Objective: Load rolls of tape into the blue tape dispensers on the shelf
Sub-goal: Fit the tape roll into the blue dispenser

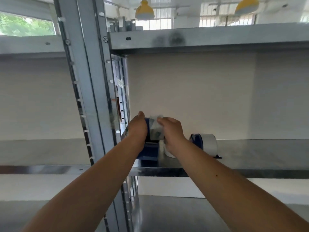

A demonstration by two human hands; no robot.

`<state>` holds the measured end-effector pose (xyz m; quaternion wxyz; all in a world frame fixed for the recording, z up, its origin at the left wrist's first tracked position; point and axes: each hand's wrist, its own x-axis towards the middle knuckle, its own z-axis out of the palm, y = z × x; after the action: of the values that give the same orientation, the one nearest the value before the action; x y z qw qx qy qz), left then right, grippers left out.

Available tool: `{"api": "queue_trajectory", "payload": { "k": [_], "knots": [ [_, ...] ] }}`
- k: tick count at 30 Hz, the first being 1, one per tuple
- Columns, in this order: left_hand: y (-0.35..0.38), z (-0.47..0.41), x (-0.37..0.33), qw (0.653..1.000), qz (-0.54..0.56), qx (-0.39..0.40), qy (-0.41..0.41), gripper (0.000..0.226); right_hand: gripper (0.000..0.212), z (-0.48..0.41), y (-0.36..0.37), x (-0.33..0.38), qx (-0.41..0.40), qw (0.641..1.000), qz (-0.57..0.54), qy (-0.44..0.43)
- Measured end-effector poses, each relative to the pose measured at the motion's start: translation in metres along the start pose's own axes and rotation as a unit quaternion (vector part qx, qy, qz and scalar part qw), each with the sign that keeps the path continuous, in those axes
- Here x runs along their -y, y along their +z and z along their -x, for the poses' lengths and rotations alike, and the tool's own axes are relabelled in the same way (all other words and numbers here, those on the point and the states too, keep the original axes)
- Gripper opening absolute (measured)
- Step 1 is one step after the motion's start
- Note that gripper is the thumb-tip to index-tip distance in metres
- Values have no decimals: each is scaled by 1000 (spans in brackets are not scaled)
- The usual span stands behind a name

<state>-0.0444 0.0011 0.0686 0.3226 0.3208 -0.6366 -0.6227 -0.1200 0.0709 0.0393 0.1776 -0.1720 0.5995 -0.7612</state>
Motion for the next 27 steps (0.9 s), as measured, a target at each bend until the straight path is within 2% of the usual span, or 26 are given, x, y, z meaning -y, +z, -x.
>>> {"api": "queue_trajectory", "payload": {
  "k": [4,7,10,12,15,19,23,25,27],
  "knots": [
    [-1,2,2,993,98,38,-57,37,50,0,11,-6,30,999,20,14],
    [-2,3,9,994,87,63,-29,56,48,-2,14,-3,45,998,35,20],
    [-4,3,15,997,68,33,4,31,49,-2,2,6,85,995,24,50],
    [-5,3,17,999,45,1,23,25,36,1,-8,9,122,991,17,48],
    [-6,6,14,996,68,-21,57,35,35,15,-21,10,152,988,14,0],
    [-7,20,-13,998,48,16,34,46,57,35,-39,8,171,977,73,-103],
    [-5,34,-21,994,88,45,46,39,66,38,-54,10,197,967,80,-137],
    [0,44,-18,991,99,47,77,29,62,39,-60,15,206,967,64,-139],
    [2,48,-10,985,93,49,137,26,40,41,-61,28,205,969,12,-137]
  ]
}}
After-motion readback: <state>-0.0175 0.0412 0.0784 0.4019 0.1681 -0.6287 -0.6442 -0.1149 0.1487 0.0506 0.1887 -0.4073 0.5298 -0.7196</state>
